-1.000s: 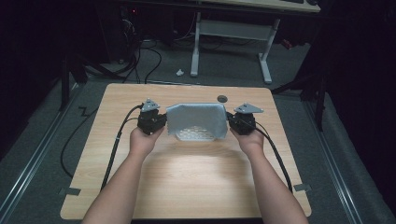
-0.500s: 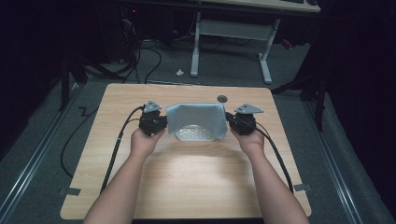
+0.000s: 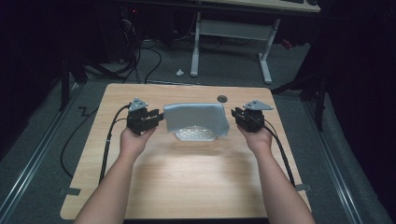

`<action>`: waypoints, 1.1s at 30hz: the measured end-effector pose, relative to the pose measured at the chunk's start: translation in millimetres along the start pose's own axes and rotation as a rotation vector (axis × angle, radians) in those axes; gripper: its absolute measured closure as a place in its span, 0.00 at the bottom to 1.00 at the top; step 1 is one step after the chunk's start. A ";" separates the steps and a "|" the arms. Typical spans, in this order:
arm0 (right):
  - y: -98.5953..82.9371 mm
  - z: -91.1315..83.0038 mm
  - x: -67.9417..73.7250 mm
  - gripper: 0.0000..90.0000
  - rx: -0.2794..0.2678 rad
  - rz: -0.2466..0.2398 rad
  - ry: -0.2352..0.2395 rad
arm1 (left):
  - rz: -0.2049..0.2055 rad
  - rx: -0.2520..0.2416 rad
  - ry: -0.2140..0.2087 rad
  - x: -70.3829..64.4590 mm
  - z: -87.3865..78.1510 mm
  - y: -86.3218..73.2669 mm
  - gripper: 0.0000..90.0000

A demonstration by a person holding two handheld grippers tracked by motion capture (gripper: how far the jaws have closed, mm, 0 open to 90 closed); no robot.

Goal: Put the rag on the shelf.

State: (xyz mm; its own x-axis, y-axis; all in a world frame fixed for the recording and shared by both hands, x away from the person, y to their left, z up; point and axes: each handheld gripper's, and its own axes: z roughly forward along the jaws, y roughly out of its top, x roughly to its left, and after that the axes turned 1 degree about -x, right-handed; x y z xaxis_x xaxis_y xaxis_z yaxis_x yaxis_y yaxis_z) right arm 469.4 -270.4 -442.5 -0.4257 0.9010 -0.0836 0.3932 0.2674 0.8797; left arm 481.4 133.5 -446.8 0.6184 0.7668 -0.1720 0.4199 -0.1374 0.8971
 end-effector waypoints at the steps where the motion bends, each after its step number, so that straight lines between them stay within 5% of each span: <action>1: 0.1 -0.5 -0.2 0.83 0.000 0.001 0.000 | -0.001 -0.001 0.002 0.4 -0.1 0.2 0.67; 11: 0.5 -0.2 9.4 0.83 -0.004 -0.033 0.016 | -0.043 0.011 -0.005 4.9 5.8 -2.5 0.59; 21: -0.5 0.8 12.7 0.82 0.007 -0.051 0.020 | -0.117 -0.074 0.001 11.4 0.2 5.5 0.56; 25: 1.0 -0.6 13.9 0.82 0.003 -0.054 0.022 | -0.083 -0.070 0.018 9.7 -0.4 10.4 0.56; 30: -0.6 -1.5 14.0 0.82 0.010 -0.055 0.023 | -0.092 -0.094 0.032 9.3 -5.5 16.2 0.54; 33: -1.4 -2.4 14.1 0.82 0.007 -0.061 0.020 | -0.053 -0.068 0.058 7.9 -6.2 16.3 0.54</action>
State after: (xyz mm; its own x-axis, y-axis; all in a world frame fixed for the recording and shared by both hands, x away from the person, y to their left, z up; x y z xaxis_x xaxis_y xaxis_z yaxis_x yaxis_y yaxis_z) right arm 460.9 -258.9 -443.8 -0.4652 0.8760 -0.1271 0.3716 0.3236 0.8702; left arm 489.1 141.2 -431.0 0.5563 0.8070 -0.1983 0.4038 -0.0540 0.9132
